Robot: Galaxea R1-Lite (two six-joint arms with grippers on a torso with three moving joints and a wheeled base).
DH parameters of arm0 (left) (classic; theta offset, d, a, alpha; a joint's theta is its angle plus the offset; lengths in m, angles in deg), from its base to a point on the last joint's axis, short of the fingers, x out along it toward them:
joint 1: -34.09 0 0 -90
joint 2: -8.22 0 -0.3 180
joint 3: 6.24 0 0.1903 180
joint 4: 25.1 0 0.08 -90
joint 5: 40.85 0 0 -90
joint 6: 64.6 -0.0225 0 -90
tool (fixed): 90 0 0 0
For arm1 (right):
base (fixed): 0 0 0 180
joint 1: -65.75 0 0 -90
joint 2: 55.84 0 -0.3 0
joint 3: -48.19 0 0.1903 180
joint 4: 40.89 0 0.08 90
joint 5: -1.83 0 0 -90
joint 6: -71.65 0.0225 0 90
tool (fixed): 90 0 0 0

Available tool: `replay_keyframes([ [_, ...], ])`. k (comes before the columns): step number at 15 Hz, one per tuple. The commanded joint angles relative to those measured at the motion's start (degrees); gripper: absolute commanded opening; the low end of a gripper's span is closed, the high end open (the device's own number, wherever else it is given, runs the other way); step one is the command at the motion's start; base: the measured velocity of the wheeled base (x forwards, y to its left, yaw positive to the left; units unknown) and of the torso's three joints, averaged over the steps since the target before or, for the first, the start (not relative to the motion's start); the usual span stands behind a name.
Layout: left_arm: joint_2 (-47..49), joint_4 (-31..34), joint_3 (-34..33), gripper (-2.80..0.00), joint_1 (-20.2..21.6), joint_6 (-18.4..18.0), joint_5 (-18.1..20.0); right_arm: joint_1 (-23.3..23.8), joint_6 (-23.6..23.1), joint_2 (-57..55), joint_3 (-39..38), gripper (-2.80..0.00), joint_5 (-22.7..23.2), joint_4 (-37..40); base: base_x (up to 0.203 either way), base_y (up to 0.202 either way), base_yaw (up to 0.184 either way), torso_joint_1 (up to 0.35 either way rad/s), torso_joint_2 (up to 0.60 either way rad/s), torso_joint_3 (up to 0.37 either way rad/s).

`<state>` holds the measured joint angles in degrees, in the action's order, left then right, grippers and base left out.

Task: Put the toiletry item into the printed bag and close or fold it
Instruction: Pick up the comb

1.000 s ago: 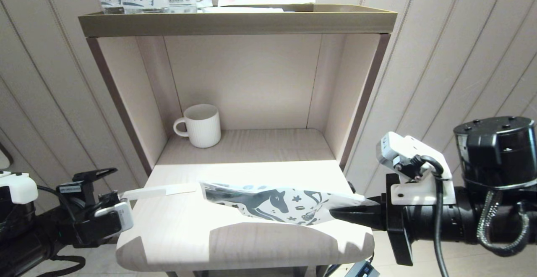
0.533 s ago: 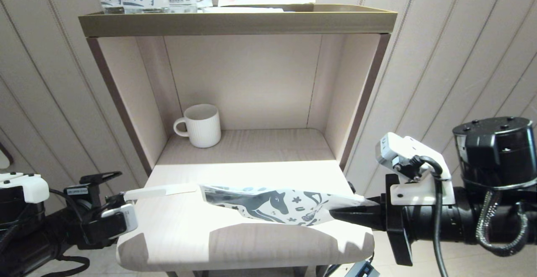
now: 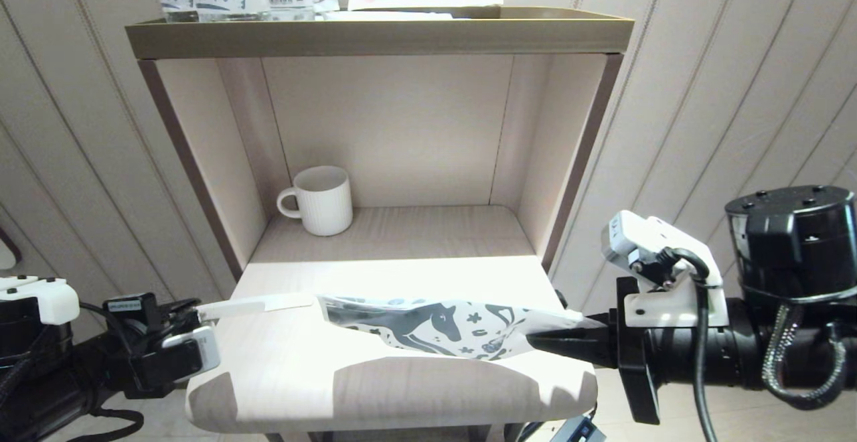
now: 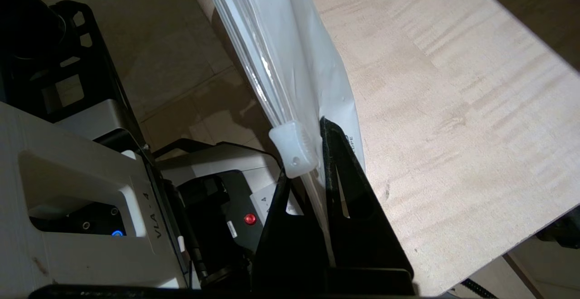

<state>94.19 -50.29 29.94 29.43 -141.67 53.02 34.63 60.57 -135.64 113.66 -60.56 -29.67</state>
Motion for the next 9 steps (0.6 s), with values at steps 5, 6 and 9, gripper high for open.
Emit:
replay_keyframes([
  [5, 0.16, -0.14, -0.42, -2.80, -0.27, -0.63, 0.17, -0.09, -0.08, -0.01, 0.08, -2.80, 0.16, -0.07, 0.000, 0.000, 0.000, 0.000, 0.00, 0.000],
  [6, 0.16, -0.14, -0.43, -2.80, -0.27, -0.63, 0.17, -0.09, -0.13, 0.08, -0.01, -2.80, 0.16, -0.07, 0.000, 0.000, 0.000, 0.000, 0.00, 0.000],
  [9, -1.06, -0.22, -0.59, -2.80, -0.27, -0.45, 0.25, -0.18, -0.08, -0.03, -0.01, -2.80, 0.16, -0.07, 0.000, 0.000, 0.000, 0.000, 0.00, 0.000],
])
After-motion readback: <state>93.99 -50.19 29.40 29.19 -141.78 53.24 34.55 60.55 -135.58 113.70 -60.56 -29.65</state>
